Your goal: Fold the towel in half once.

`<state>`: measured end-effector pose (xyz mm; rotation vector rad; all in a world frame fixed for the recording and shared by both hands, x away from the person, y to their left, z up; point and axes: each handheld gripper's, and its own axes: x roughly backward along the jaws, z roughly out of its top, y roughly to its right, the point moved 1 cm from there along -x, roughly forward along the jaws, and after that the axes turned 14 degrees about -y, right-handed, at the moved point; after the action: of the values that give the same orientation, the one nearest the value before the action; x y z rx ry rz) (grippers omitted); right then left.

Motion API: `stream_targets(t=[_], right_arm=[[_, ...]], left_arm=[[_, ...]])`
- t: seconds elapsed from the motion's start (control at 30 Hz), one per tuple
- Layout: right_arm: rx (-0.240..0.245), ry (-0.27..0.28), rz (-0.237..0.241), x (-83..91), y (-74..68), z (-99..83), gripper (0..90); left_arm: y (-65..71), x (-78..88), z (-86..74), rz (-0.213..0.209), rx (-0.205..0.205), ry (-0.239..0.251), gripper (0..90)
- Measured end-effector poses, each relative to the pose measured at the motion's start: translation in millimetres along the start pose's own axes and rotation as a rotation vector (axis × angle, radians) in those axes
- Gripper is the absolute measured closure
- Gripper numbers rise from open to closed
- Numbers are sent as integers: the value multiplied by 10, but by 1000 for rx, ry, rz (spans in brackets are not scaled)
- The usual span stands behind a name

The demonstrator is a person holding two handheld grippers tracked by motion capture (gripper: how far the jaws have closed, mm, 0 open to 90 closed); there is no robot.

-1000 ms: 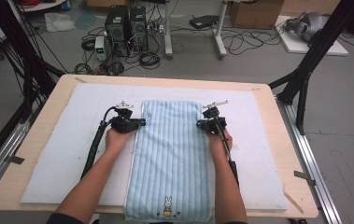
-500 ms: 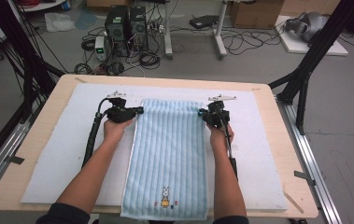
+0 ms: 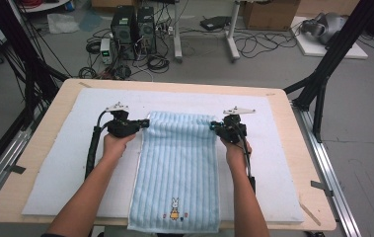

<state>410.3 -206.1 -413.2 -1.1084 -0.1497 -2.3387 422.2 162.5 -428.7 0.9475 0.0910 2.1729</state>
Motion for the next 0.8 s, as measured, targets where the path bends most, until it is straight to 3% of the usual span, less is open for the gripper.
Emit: stream_targets(t=[0.23,0.5,0.8], right_arm=[[15,7,10,159,-126,-192,866],[34,12,19,312,-288,-474,865],[37,19,36,419,-471,-786,864]], left_arm=[[131,118,-142,-31,-24,-1,865],[316,255,-388,-39,-64,-17,865],[441,358,-728,-55,-55,-31,862]])
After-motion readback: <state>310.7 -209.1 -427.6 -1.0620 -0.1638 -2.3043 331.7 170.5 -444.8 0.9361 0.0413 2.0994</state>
